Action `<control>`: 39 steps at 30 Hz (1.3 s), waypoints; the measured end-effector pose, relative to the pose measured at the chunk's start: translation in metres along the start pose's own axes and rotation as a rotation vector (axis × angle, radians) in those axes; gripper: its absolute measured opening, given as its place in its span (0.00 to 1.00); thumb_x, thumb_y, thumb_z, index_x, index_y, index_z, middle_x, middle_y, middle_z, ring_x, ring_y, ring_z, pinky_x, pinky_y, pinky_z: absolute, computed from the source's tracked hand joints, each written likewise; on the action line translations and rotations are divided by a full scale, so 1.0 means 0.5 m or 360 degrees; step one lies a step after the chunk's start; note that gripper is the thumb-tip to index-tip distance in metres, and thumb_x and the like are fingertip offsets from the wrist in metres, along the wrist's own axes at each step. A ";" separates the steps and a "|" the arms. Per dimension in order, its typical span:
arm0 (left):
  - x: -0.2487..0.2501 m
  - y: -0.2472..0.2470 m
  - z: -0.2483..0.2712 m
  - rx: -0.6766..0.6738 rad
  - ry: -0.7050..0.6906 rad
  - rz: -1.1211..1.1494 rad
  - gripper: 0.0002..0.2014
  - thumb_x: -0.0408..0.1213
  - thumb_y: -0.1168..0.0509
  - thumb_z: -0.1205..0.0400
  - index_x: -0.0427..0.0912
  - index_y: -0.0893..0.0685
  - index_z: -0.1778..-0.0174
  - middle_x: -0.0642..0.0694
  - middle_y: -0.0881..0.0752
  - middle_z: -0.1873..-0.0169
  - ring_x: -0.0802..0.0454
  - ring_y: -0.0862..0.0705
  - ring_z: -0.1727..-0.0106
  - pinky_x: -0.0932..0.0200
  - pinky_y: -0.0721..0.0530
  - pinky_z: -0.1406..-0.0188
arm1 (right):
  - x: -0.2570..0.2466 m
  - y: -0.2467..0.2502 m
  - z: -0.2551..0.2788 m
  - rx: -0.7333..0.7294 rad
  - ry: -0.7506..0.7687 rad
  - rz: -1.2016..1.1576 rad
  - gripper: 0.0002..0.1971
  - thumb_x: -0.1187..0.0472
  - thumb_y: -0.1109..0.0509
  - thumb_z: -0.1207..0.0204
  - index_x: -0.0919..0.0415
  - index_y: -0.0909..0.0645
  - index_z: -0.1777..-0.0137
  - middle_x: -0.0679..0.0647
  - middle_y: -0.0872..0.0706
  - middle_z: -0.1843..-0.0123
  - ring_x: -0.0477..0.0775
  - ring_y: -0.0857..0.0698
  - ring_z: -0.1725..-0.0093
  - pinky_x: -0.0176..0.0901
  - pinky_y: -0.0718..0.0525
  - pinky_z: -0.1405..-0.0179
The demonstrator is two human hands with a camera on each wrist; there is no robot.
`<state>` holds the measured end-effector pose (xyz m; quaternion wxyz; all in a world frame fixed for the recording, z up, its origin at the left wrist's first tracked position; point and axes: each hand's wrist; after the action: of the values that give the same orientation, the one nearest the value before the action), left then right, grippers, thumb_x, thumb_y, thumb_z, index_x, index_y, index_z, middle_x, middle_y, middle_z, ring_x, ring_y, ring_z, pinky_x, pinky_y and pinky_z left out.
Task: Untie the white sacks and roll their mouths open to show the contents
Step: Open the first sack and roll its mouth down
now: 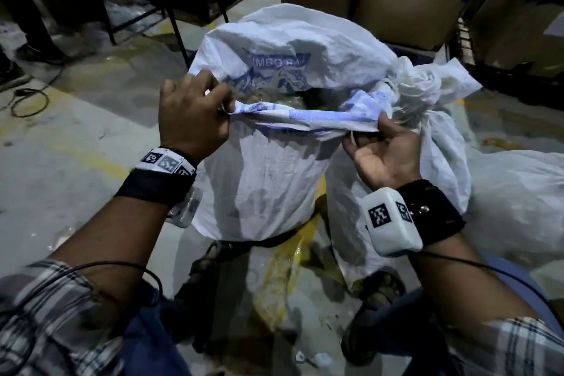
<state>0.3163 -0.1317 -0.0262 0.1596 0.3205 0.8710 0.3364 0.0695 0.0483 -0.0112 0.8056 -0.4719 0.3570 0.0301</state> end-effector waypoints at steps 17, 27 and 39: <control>-0.016 0.009 -0.005 -0.0264 0.0540 -0.0158 0.08 0.39 0.42 0.27 0.46 0.22 0.54 0.37 0.21 0.48 0.34 0.20 0.58 0.46 0.29 0.51 | 0.014 -0.005 0.030 -0.0455 -0.0462 0.0070 0.17 0.56 0.47 0.19 0.61 0.19 0.42 0.72 0.26 0.21 0.72 0.26 0.20 0.76 0.35 0.22; 0.124 0.087 -0.012 -0.0539 -0.0391 0.0621 0.23 0.62 0.36 0.21 0.55 0.20 0.34 0.53 0.15 0.38 0.49 0.20 0.37 0.49 0.22 0.39 | 0.039 0.001 0.014 -0.0260 -0.0347 0.0119 0.27 0.51 0.49 0.09 0.66 0.31 0.17 0.67 0.23 0.24 0.70 0.28 0.19 0.74 0.25 0.28; 0.149 0.069 0.008 -0.0625 -0.0623 0.0482 0.14 0.36 0.33 0.29 0.56 0.18 0.49 0.55 0.14 0.50 0.47 0.14 0.51 0.52 0.26 0.55 | 0.010 -0.005 0.017 0.0011 0.1114 0.1617 0.21 0.58 0.30 0.33 0.55 0.16 0.38 0.57 0.14 0.38 0.59 0.13 0.41 0.62 0.14 0.42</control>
<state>0.2784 -0.0605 -0.0098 0.3311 0.4685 0.6844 0.4500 0.0791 0.0522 -0.0097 0.5272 -0.2220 0.7805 0.2523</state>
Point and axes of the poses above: each hand's wrist, its own z-axis away from the middle knuckle, its own y-axis out of the back of the hand, x = y × z
